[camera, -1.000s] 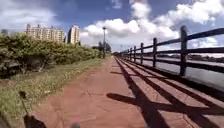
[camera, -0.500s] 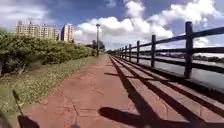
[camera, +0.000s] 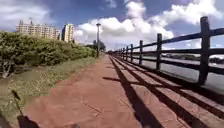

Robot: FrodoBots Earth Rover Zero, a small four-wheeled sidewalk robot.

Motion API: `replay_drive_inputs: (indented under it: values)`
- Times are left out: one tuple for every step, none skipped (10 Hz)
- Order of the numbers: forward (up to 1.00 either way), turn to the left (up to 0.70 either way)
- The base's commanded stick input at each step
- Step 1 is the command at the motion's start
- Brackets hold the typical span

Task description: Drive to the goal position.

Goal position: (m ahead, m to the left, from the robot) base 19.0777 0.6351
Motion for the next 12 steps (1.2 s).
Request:
replay_drive_inputs:
  values:
    - [0.85, 0.00]
    - [0.85, 0.00]
    - [0.85, 0.00]
    - [0.85, 0.00]
    - [0.85, 0.00]
    - [0.85, 0.00]
    - [0.85, 0.00]
    - [0.85, 0.00]
    - [0.85, 0.00]
    - [0.85, 0.00]
    - [0.85, 0.00]
    - [0.85, 0.00]
